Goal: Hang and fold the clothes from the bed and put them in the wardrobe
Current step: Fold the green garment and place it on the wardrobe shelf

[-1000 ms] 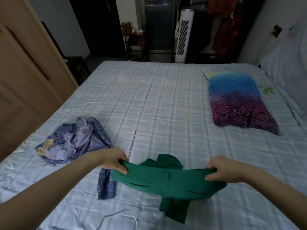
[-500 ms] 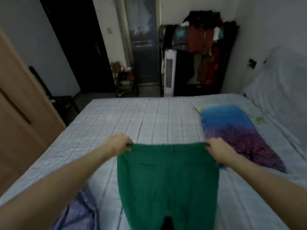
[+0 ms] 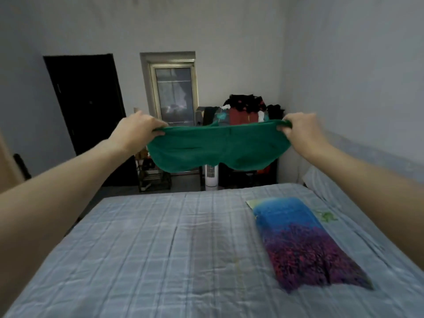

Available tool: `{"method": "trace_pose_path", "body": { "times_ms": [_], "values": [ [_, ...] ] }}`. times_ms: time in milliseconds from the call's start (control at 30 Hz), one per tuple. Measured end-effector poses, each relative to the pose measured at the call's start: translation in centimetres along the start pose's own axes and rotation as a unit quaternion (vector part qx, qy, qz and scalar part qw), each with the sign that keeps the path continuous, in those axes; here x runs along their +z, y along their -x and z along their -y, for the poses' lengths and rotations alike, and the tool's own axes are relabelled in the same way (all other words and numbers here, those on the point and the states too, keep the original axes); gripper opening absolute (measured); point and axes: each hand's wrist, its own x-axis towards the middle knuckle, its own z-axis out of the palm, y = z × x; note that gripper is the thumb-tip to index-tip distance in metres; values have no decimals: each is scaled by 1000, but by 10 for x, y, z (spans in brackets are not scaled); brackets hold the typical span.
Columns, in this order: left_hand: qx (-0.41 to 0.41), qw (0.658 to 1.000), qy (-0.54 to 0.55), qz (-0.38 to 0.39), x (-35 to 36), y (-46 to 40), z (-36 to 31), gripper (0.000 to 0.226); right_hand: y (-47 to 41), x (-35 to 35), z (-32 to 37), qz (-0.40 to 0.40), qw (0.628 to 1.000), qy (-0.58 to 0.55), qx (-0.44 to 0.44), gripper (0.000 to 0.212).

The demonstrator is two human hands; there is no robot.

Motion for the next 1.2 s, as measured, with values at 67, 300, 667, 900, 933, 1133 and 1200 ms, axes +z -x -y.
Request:
{"method": "trace_pose_path", "body": {
  "times_ms": [67,300,667,900,933,1133,1200],
  "values": [
    [23,999,-22,29,16,37,-9,28,41,7,-7,24,1000,-6,2,12],
    [111,973,28,200,156,231,-61,33,283,98,-60,167,981,96,17,14],
    [224,804,13,551,337,598,-213,51,702,199,-132,484,853,151,-127,46],
    [58,838,73,537,330,674,-228,76,745,191,-122,430,879,153,-138,50],
    [52,842,79,532,326,677,-228,76,744,189,-120,440,875,155,-129,43],
    [37,842,94,530,302,676,-236,79,744,164,-114,447,874,162,-102,36],
    [43,844,98,525,292,679,-234,80,747,152,-114,431,883,160,-99,33]
  ]
}}
